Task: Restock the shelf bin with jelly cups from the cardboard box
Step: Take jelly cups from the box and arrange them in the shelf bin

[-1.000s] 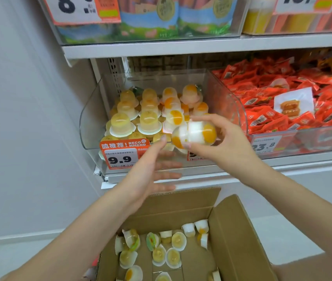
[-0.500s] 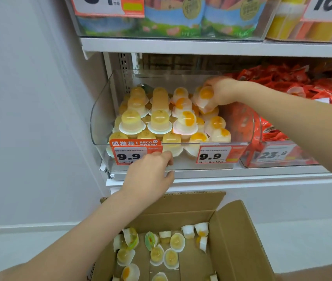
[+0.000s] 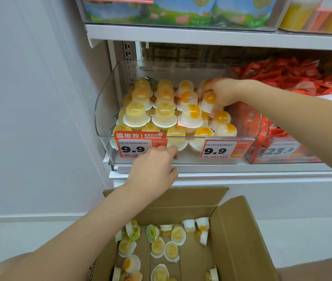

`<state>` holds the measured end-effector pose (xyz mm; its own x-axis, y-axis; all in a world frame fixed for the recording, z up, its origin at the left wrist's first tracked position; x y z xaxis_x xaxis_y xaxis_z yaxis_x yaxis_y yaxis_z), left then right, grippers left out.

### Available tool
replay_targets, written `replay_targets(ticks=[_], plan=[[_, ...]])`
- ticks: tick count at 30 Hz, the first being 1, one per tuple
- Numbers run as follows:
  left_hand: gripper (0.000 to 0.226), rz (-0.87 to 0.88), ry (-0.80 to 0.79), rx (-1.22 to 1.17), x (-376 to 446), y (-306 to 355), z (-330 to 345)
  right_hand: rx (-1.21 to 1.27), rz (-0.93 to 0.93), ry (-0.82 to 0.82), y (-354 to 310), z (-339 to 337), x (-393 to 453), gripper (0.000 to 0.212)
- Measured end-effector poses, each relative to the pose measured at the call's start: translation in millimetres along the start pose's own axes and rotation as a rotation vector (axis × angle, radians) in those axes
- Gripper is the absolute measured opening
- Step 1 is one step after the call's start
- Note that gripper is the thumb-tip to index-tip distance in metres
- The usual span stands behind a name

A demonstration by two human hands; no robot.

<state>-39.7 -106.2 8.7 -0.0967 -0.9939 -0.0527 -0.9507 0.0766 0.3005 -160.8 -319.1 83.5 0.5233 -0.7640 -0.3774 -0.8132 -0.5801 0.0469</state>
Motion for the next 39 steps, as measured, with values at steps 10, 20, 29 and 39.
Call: replay_targets(ticks=[10, 20, 29, 39], plan=[[0.026, 0.02, 0.007, 0.039, -1, -2, 3, 0.035, 0.031, 0.025, 6, 6, -4, 0.082], [0.023, 0.089, -0.329, 0.251, -27, -5, 70, 0.292, -0.223, 0.554, -43, 114, -167, 0.027], [0.027, 0.032, -0.69, 0.373, -39, -31, 205, 0.094, -0.175, -0.501, -83, 335, -130, 0.039], [0.039, -0.001, -0.727, 0.259, 13, -36, 332, -0.32, -0.163, -0.886, -106, 490, -79, 0.052]])
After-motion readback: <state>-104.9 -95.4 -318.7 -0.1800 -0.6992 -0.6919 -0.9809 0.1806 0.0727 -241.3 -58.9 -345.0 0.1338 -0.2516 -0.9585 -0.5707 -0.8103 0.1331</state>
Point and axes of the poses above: each hand's wrist, its own x-axis towards the middle knuckle, its own z-axis out of the palm, y = z × x, the point moved 4 cm from there along x, towards the middle knuckle, and after that the axes turned 14 degrees about -y, right-handed, at the moved point
